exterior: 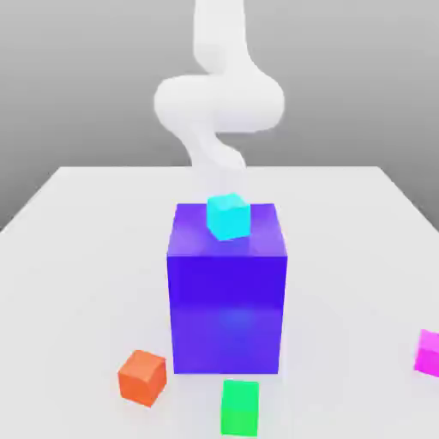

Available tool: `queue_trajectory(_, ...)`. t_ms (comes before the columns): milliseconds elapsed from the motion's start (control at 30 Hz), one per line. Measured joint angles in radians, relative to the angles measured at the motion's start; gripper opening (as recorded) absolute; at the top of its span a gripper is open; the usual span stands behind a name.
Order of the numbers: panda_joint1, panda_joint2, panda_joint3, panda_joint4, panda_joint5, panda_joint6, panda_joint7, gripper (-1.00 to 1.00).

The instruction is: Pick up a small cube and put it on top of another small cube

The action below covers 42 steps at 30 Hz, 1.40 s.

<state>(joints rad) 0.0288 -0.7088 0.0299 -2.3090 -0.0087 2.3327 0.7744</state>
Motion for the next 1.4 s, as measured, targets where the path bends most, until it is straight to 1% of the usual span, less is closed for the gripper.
queue_trajectory(367, 0.124, 0.403, 0.146, -0.040, -0.055, 0.146, -0.102, 0.00)
queue_trajectory(533, 0.180, 0.585, 0.212, -0.058, -0.098, 0.210, -0.135, 0.00)
queue_trajectory(633, 0.241, 0.695, 0.244, -0.068, -0.130, 0.248, -0.150, 0.00)
queue_trajectory(900, 0.358, 0.990, 0.295, -0.094, -0.216, 0.350, -0.188, 0.00)
queue_trajectory(967, 0.387, 1.064, 0.274, -0.085, -0.256, 0.394, -0.167, 0.00)
queue_trajectory(1067, 0.438, 1.172, 0.214, -0.060, -0.322, 0.473, -0.120, 0.00)
queue_trajectory(1100, 0.448, 1.191, 0.202, -0.056, -0.332, 0.487, -0.112, -1.00)
queue_trajectory(1300, 0.453, 1.200, 0.197, -0.054, -0.339, 0.493, -0.107, -1.00)
queue_trajectory(1400, 0.420, 1.131, 0.239, -0.071, -0.296, 0.441, -0.139, -1.00)
